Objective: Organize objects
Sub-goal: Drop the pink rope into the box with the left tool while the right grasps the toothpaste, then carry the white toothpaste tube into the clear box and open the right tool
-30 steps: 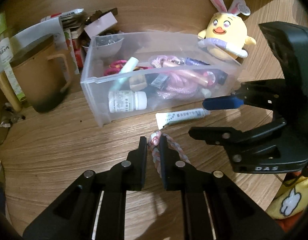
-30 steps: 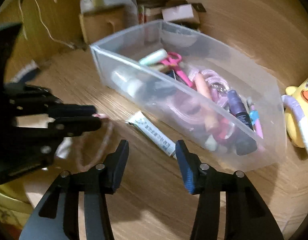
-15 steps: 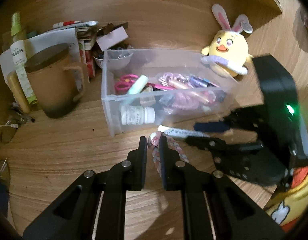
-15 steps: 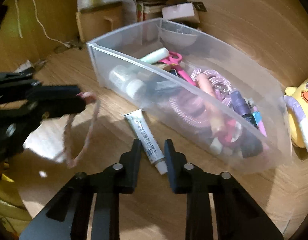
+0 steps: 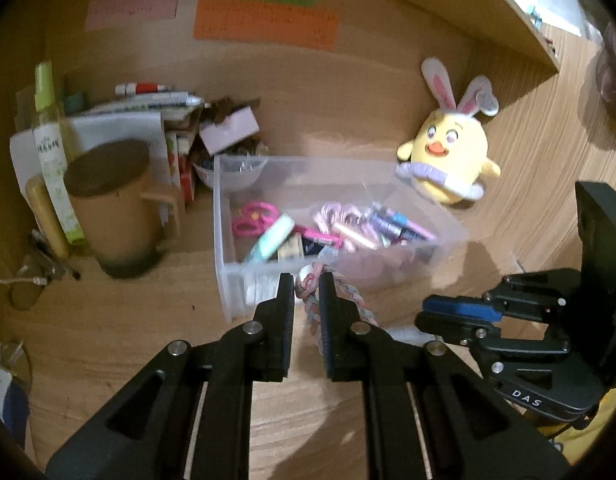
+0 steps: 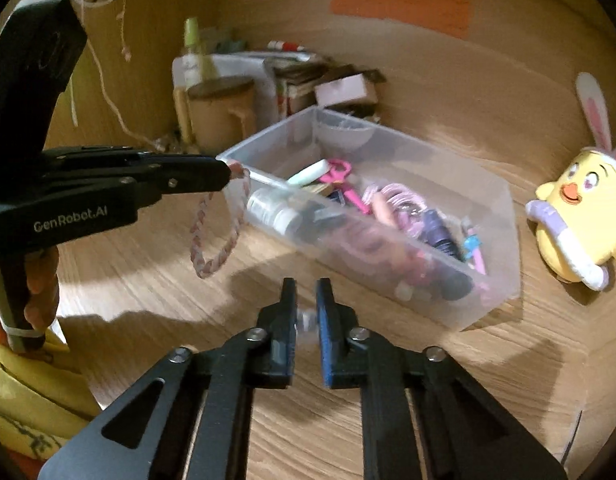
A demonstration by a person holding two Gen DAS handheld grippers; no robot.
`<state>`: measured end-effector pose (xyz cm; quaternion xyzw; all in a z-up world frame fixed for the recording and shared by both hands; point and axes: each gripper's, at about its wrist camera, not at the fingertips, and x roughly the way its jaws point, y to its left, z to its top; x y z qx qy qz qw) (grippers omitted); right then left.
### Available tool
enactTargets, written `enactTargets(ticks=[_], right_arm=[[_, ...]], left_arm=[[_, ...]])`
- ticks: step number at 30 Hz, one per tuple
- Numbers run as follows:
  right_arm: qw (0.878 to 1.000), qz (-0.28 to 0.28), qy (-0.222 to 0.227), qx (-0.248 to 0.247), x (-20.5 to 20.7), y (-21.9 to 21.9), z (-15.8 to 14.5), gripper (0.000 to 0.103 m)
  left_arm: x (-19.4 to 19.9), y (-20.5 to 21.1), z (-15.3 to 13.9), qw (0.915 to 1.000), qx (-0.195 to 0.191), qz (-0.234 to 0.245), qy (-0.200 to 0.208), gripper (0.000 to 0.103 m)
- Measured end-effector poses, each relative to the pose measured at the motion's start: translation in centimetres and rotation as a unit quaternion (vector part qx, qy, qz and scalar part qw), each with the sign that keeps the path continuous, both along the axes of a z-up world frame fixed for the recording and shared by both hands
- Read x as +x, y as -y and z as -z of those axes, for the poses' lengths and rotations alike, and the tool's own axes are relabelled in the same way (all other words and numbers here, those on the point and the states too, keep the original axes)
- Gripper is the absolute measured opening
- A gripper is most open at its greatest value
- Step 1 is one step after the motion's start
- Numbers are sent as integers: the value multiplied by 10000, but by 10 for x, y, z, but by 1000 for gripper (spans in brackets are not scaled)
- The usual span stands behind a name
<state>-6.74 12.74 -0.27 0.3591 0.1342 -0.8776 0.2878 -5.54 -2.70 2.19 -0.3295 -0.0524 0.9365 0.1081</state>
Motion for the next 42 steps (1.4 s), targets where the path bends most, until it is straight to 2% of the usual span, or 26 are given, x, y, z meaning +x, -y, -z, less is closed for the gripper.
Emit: enactTargets(ticks=[6, 9, 12, 17, 22, 24, 25, 26, 28, 31, 37, 38, 42], right_arm=[[9988, 188, -358, -263, -4, -14, -29, 8], [9987, 225, -372, -251, -11, -19, -31, 8], [9994, 115, 71, -325, -17, -21, -17, 9], [9983, -103, 553, 180, -16, -2, 28, 30], [9949, -188, 830, 542, -17, 9, 59, 30], [9953, -179, 828, 474, -17, 7, 61, 30], [9953, -174, 836, 448, -18, 7, 61, 28], [9953, -166, 861, 411, -19, 5, 60, 16], [9955, -159, 863, 362, -17, 4, 56, 16], [9977, -66, 629, 236, -13, 1, 44, 16], [9995, 262, 35, -193, -20, -16, -5, 16], [9992, 309, -53, -265, -23, -19, -13, 16], [9967, 585, -331, -457, -42, -30, -37, 16]], left_arm=[[-9, -1, -16, 9998, 54, -46, -202, 11], [-16, -3, -17, 9998, 21, -60, -212, 11], [-26, -4, -15, 9998, 1, -100, -151, 11], [-50, 1, -8, 9995, 59, -314, 59, 11], [-67, 6, -2, 9981, 135, -559, 202, 11], [-71, 7, -1, 9978, 146, -609, 231, 11], [-73, 7, 0, 9976, 144, -630, 242, 11], [-76, 6, 0, 9975, 146, -635, 258, 11], [-80, 5, 2, 9975, 159, -628, 298, 11], [-88, 0, 3, 9975, 165, -591, 350, 11], [-91, -11, 6, 9983, 100, -442, 375, 13], [-89, -11, 6, 9984, 120, -413, 377, 15], [-80, -9, 2, 9986, 290, -354, 281, 42]])
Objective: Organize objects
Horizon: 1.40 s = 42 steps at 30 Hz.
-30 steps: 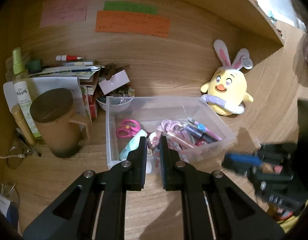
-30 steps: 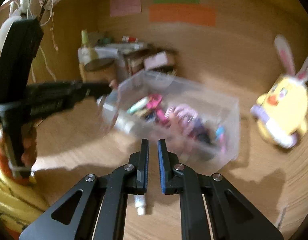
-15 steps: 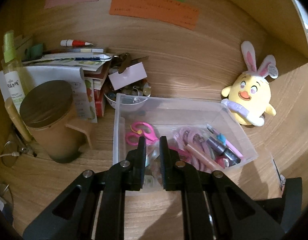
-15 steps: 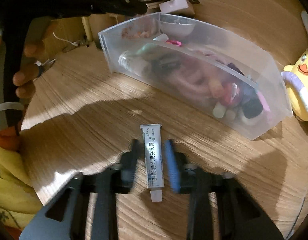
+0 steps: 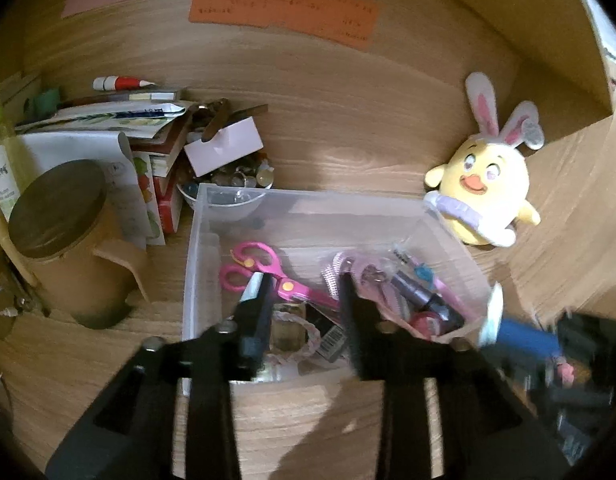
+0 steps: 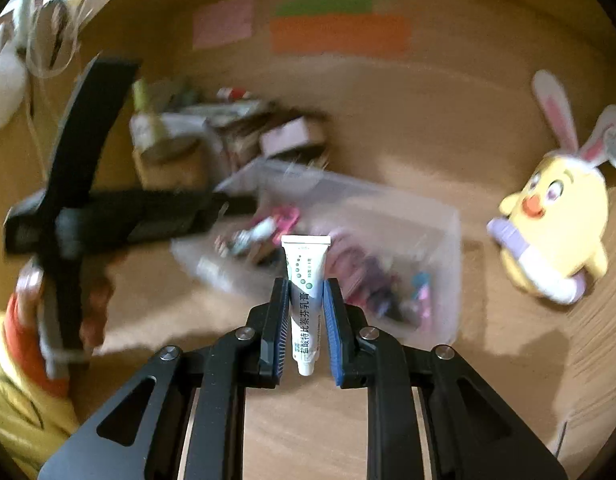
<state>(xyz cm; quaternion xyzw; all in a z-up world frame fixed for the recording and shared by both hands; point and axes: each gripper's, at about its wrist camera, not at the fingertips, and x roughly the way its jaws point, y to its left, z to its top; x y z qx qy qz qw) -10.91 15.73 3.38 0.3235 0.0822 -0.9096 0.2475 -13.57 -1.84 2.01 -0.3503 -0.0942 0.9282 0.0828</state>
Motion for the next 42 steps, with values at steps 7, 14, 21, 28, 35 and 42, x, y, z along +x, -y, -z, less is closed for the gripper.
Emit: enactTargets(ticks=[7, 14, 21, 28, 35, 42], right_arm=[[9978, 549, -135, 345, -37, 11, 5, 16], [9964, 472, 119, 697, -60, 31, 32, 16], [9982, 324, 179, 475, -45, 21, 21, 46], [9993, 332, -5, 185, -11, 0, 4, 72], [9992, 361, -164, 63, 17, -14, 0, 85], [9992, 395, -78, 43, 28, -17, 10, 86]], left_arm=[[20, -2, -5, 9997, -71, 48, -225, 63], [30, -3, -4, 9994, -174, 58, -303, 68], [37, 2, -7, 9994, -113, 16, -326, 72], [58, 4, -18, 9978, -216, -135, -605, 97], [73, 2, -13, 9978, -302, -150, -576, 101], [84, -6, 2, 9981, -431, -116, -430, 101]])
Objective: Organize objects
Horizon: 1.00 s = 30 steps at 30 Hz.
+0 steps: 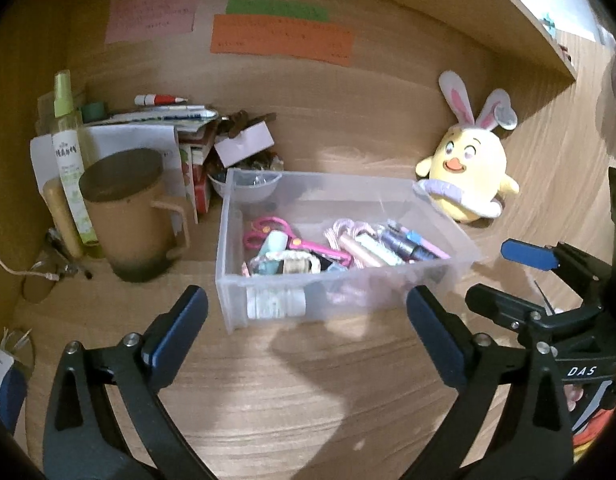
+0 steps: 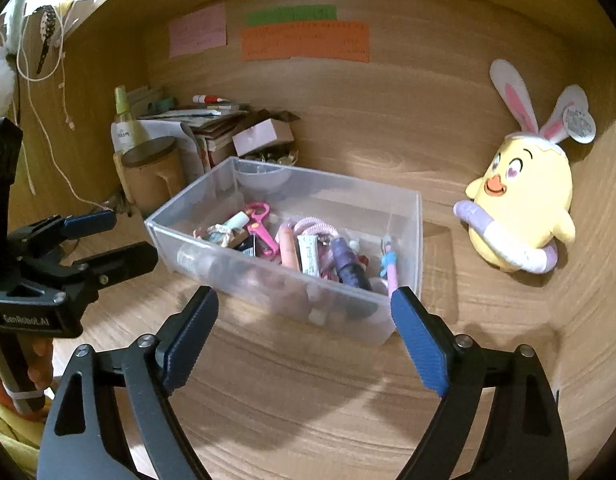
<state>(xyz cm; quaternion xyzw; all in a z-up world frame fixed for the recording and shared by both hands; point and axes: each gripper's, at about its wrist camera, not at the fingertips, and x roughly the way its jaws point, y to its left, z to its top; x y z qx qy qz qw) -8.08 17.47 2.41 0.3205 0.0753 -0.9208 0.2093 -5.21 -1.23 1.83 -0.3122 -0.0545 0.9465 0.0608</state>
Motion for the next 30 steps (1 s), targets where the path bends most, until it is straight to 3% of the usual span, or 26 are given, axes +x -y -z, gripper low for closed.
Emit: enactTargets(ticks=[30], right_arm=[[9999, 42, 107, -92, 2, 0, 7, 87]], left_arm=[[5, -3, 2, 10000, -74, 14, -10, 101]])
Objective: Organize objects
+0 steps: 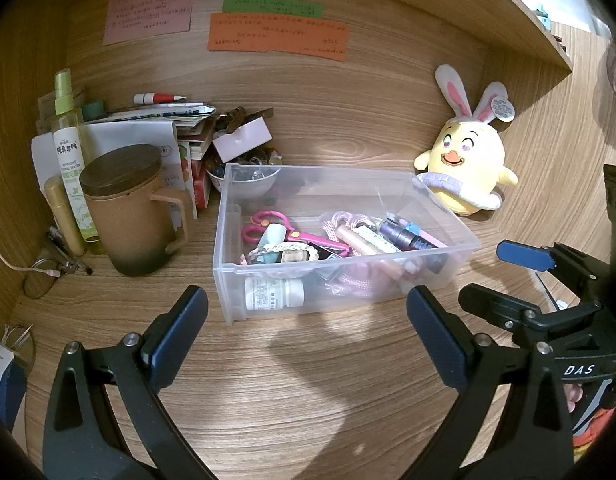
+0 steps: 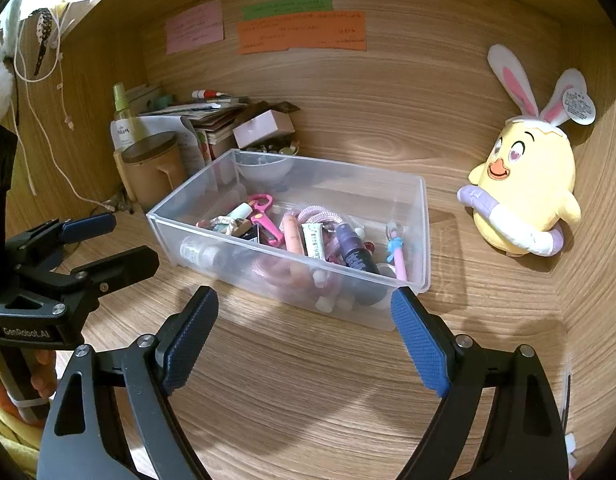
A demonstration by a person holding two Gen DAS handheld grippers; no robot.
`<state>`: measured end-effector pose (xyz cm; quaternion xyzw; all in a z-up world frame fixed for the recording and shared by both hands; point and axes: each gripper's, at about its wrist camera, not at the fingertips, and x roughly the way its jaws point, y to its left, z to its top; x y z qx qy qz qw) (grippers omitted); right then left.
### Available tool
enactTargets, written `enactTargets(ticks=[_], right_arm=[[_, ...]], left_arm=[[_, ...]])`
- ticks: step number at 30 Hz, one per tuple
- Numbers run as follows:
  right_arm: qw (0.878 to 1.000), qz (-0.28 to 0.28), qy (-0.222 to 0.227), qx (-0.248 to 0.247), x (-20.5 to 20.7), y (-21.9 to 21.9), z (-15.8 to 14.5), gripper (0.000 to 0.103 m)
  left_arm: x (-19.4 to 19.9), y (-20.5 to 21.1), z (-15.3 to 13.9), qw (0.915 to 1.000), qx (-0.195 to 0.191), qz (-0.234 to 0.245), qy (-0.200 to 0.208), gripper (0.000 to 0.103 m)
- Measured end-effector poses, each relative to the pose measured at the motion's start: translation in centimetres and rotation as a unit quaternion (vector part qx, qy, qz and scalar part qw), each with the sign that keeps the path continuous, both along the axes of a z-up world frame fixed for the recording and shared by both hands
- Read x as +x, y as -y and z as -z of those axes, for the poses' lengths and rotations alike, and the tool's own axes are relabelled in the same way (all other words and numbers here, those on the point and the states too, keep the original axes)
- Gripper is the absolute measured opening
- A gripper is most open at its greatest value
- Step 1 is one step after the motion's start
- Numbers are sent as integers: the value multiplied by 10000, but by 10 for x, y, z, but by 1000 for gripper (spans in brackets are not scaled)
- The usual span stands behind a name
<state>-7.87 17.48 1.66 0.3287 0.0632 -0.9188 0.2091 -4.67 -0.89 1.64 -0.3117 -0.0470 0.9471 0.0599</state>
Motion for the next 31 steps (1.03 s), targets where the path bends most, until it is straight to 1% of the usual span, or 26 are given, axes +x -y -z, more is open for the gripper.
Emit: enactTargets(ticks=[9, 15, 23, 29, 31], right_arm=[[10000, 17, -21, 0, 1, 1, -1, 87], [10000, 4, -15, 0, 1, 0, -1, 87], [10000, 8, -1, 0, -1, 0, -1, 87], [10000, 61, 39, -12, -2, -3, 1, 87], [10000, 81, 38, 4, -3, -2, 2, 87]], left_arm=[[0, -1, -1, 10000, 7, 29, 19, 101], [1, -3, -2, 10000, -67, 32, -37, 101], [-1, -2, 2, 9998, 6, 166, 69, 101], [2, -6, 0, 9994, 40, 350, -38, 101], [2, -7, -1, 9994, -23, 332, -59, 101]])
